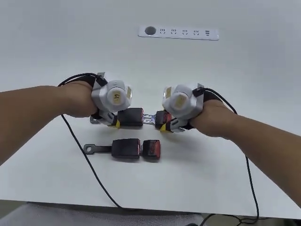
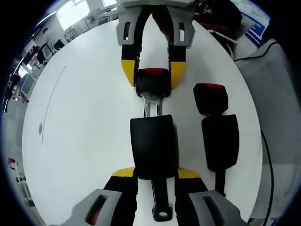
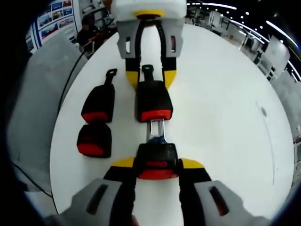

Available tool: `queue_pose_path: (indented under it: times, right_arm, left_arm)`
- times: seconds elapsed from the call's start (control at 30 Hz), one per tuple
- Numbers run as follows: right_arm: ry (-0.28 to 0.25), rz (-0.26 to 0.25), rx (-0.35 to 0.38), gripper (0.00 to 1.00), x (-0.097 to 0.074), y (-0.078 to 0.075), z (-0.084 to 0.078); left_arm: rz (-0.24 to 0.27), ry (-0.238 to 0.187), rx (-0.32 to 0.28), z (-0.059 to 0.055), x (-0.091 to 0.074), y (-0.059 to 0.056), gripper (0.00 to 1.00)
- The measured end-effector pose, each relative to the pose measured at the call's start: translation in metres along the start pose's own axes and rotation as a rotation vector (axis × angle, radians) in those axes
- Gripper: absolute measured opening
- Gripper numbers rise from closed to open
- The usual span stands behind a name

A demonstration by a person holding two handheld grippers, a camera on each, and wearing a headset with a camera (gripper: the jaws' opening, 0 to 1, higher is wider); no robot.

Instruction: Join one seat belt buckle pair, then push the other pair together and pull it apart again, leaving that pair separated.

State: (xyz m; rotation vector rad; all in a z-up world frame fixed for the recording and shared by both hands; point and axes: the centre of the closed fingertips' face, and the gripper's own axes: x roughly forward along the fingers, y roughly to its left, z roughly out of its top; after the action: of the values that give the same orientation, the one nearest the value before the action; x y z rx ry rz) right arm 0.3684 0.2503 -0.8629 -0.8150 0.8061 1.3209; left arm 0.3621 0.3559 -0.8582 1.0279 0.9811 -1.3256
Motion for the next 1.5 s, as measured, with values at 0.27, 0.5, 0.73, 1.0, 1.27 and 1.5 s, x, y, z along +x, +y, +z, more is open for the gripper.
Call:
queue_pose_path:
  times: [0.27, 0.5, 0.73, 1.0, 1.27, 1.5]
  right_arm:
    - [-0.018, -0.008, -0.037, 0.35, 0.004, 0.000, 0.008]
    - [-0.024, 0.011, -0.032, 0.34, 0.007, 0.000, 0.012]
    - [-0.024, 0.020, -0.047, 0.33, 0.008, 0.000, 0.017]
    - [-0.031, 0.021, -0.057, 0.32, 0.017, 0.001, 0.032]
    - [-0.044, 0.031, -0.057, 0.33, 0.015, 0.001, 0.030]
    - [-0.055, 0.027, -0.052, 0.33, 0.013, 0.002, 0.029]
  left_arm:
    - [0.001, 0.000, 0.007, 0.001, -0.001, -0.001, 0.31]
    - [-0.004, -0.008, 0.012, 0.001, 0.000, 0.000, 0.30]
    - [-0.015, -0.023, 0.015, 0.002, -0.001, -0.001, 0.30]
    - [-0.013, -0.028, 0.029, 0.003, 0.000, -0.001, 0.29]
    - [-0.010, -0.036, 0.018, 0.002, 0.000, 0.000, 0.29]
    - [-0.005, -0.035, 0.007, 0.002, 0.000, 0.000, 0.29]
